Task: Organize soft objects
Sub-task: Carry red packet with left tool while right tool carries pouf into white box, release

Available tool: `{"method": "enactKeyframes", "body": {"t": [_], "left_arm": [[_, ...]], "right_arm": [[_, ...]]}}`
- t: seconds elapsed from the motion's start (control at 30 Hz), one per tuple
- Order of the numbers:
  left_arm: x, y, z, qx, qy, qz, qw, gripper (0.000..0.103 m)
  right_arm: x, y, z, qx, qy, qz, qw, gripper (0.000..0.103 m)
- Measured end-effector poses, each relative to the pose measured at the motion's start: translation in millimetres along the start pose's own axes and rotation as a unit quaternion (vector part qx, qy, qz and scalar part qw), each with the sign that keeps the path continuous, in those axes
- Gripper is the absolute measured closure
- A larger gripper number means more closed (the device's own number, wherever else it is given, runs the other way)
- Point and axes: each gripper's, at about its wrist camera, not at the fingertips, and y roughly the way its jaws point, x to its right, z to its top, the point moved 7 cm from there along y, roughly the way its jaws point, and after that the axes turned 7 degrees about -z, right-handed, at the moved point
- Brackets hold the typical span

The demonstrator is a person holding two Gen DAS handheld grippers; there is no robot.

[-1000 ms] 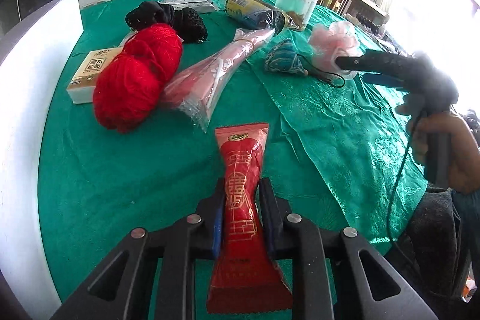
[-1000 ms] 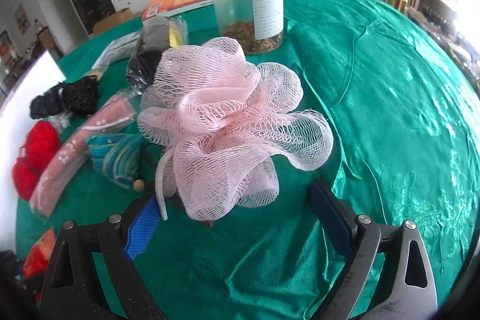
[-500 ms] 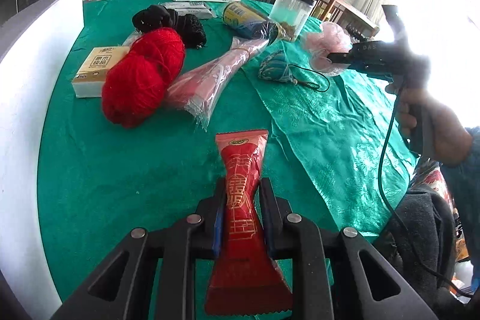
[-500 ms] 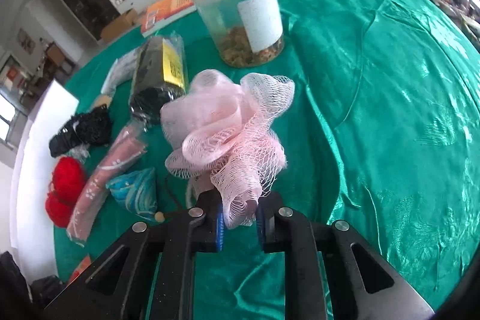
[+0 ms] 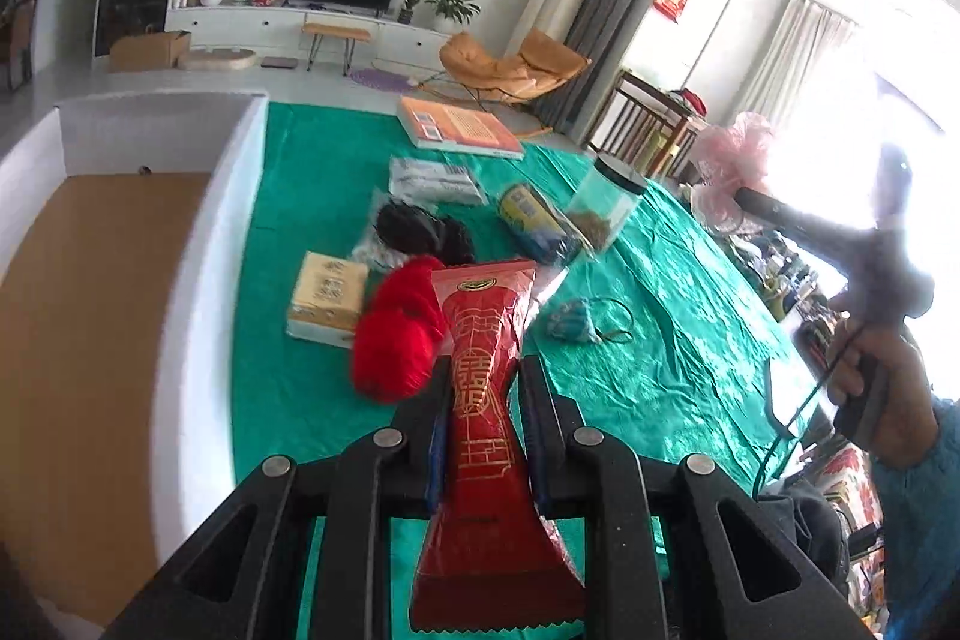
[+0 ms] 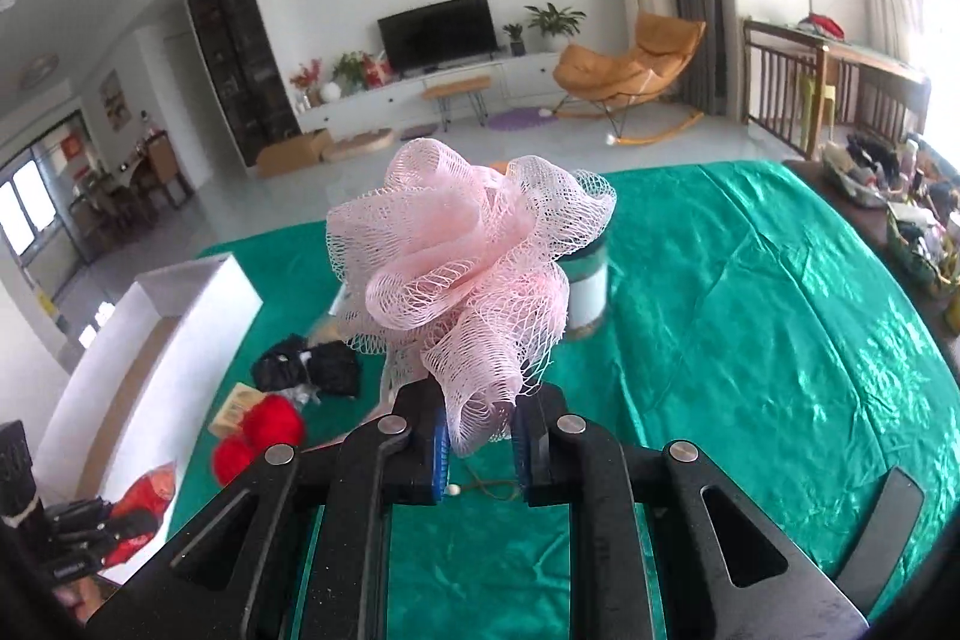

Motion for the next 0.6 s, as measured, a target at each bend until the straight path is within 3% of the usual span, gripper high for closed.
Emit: {"method": "enactKeyframes", "body": {"t": [0.17,0.27,0.4,0.43,0.5,0.53,0.6], "left_arm": [[-67,-64,24,0.047,-0.006,0.102,0.9936,0.082],[-119,-98,21,0.056,-0.029,0.176,0.9823,0.082],[-175,-127,2,0.045,-0.061,0.264,0.9614,0.081],[-184,-129,-8,0.039,-0.066,0.289,0.9542,0.081],[-199,-130,-19,0.022,-0.079,0.324,0.9425,0.079],[-204,-128,-24,0.013,-0.087,0.330,0.9398,0.078],[-208,-118,-31,-0.003,-0.102,0.328,0.9393,0.078]], "right_arm": [[-92,-11,1,0.009,-0.035,0.085,0.996,0.085],[-163,-18,-2,0.008,-0.053,0.159,0.986,0.085],[-264,-15,-24,-0.036,-0.076,0.267,0.960,0.085],[-287,-9,-33,-0.055,-0.082,0.289,0.952,0.080],[-321,8,-58,-0.107,-0.097,0.315,0.938,0.052],[-334,16,-68,-0.128,-0.097,0.329,0.931,0.027],[-337,24,-84,-0.142,-0.089,0.337,0.926,0.025]]}}
